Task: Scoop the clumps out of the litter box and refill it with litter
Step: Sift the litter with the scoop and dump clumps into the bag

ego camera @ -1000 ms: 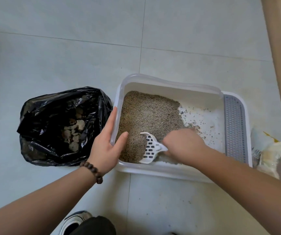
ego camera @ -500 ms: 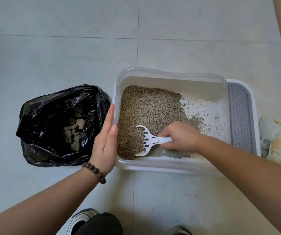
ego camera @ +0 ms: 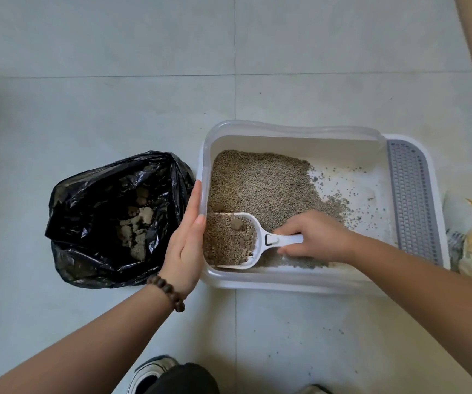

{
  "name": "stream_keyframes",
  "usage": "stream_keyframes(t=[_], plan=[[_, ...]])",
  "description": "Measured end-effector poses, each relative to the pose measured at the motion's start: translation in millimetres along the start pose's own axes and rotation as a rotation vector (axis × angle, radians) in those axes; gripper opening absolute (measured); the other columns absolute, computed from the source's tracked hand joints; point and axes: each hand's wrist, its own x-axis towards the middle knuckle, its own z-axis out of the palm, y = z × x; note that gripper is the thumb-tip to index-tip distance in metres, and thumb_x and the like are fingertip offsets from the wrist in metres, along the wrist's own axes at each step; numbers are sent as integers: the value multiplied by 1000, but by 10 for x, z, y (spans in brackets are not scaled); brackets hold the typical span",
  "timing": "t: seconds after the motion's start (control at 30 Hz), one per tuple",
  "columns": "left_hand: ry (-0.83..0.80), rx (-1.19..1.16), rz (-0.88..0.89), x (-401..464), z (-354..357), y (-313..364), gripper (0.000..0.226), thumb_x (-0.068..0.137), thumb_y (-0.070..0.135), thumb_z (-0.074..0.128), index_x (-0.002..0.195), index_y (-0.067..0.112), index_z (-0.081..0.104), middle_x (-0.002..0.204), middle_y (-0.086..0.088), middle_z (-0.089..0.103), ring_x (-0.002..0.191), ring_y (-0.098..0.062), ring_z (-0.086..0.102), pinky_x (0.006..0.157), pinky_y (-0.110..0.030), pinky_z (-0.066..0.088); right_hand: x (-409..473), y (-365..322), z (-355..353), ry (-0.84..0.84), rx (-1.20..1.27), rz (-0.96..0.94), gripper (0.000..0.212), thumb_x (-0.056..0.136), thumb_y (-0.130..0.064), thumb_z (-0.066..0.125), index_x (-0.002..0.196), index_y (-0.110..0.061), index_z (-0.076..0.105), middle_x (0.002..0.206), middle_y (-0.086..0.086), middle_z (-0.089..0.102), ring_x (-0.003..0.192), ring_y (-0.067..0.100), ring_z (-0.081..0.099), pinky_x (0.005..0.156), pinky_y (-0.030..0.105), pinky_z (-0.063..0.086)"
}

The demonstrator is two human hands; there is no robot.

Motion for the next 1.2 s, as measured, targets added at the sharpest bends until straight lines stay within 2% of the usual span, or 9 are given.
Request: stream_keyframes(t=[0.17, 0.33, 0.43, 0.57, 0.73, 0.87, 1.0, 1.07, 1.2], plan=[[7, 48, -28, -18, -5, 71, 52, 98, 35, 27, 148, 33, 16, 155, 21, 19, 142, 4, 16, 120, -39, 13, -98, 65, -75, 80, -29, 23, 20, 79, -38, 69, 100, -40, 71, 78, -13, 64, 73, 8, 58, 65, 38, 49], [4, 35, -22, -25, 1, 93, 51, 96, 36, 27, 146, 37, 17, 155, 21, 20, 142, 4, 17, 120, -40, 15, -336, 170, -238, 194, 47, 106, 15, 81, -34, 70, 95, -41, 73, 75, -12, 65, 69, 6, 57, 62, 36, 47], [9, 40, -18, -30, 9, 107, 52, 95, 38, 27, 147, 36, 17, 155, 21, 21, 141, 5, 18, 120, -38, 16, -444, 256, -424, 185, -83, 189, 8, 83, -36, 67, 86, -41, 72, 74, -11, 67, 67, 7, 60, 60, 34, 49], [13, 49, -10, -25, 11, 105, 51, 94, 41, 27, 144, 41, 18, 154, 21, 21, 141, 5, 19, 120, -35, 16, -426, 210, -628, 96, -405, 273, 6, 86, -39, 60, 84, -38, 66, 72, -7, 64, 65, 10, 58, 48, 26, 38], [15, 61, -7, -32, 18, 121, 48, 95, 38, 27, 142, 44, 18, 151, 28, 22, 140, 8, 19, 118, -26, 16, -162, -159, -591, 36, -529, 268, 20, 89, -30, 54, 69, -25, 56, 61, -5, 53, 53, 13, 49, 45, 24, 35], [16, 68, -5, -34, 10, 105, 48, 97, 32, 27, 143, 42, 17, 154, 23, 21, 141, 6, 18, 119, -28, 16, 117, -399, -336, 17, -468, 218, 19, 90, -23, 53, 72, -22, 57, 64, -4, 57, 51, 12, 50, 47, 25, 53], [20, 83, -5, -26, 23, 113, 49, 97, 31, 27, 143, 41, 16, 153, 25, 21, 141, 7, 18, 118, -26, 16, 212, -348, -203, 31, -332, 163, 16, 87, -25, 58, 73, -18, 61, 60, -5, 51, 50, 12, 44, 42, 21, 38], [25, 92, 5, -32, 32, 119, 49, 97, 30, 27, 143, 40, 16, 153, 24, 20, 141, 7, 17, 117, -23, 15, 183, -251, -201, 36, -228, 130, 15, 86, -29, 61, 75, -19, 65, 59, -6, 56, 50, 11, 47, 44, 21, 33], [31, 91, 18, -26, 25, 97, 49, 97, 30, 27, 145, 37, 17, 152, 25, 21, 141, 7, 18, 116, -19, 15, 156, -103, -146, 42, -17, 89, 12, 84, -34, 66, 92, -30, 72, 74, -6, 68, 60, 11, 61, 49, 27, 42]])
